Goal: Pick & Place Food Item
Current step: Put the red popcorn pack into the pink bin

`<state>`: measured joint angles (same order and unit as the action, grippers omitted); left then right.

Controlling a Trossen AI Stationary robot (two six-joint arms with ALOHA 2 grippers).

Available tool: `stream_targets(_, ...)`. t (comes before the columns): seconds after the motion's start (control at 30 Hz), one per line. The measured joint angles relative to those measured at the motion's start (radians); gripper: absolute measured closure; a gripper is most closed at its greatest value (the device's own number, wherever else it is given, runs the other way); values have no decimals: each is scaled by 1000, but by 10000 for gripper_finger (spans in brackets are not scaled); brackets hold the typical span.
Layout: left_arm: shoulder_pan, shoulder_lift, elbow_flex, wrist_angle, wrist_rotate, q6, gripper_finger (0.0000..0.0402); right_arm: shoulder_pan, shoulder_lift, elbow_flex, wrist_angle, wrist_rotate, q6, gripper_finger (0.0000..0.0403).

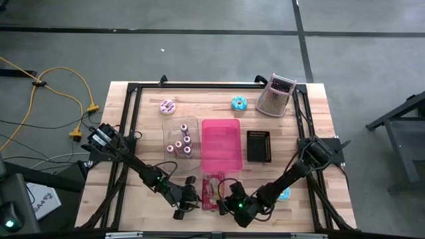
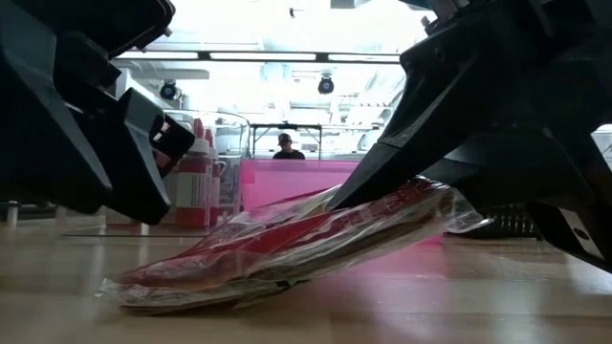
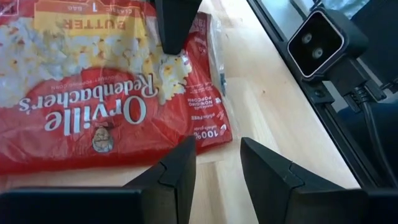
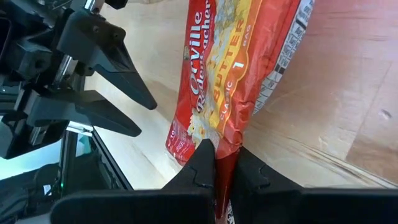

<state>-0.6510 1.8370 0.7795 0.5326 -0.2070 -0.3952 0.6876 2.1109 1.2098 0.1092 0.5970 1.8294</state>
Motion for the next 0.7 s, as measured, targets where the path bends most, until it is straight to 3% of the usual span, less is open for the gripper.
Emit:
stream_targets(0.33,-2,0,0,-2,0,0,279,35,-13,-3,-3,9,2,395)
stream_targets(0.7,-2,0,0,-6,0,0,279,95,-93,-1,-27,132,-51,395)
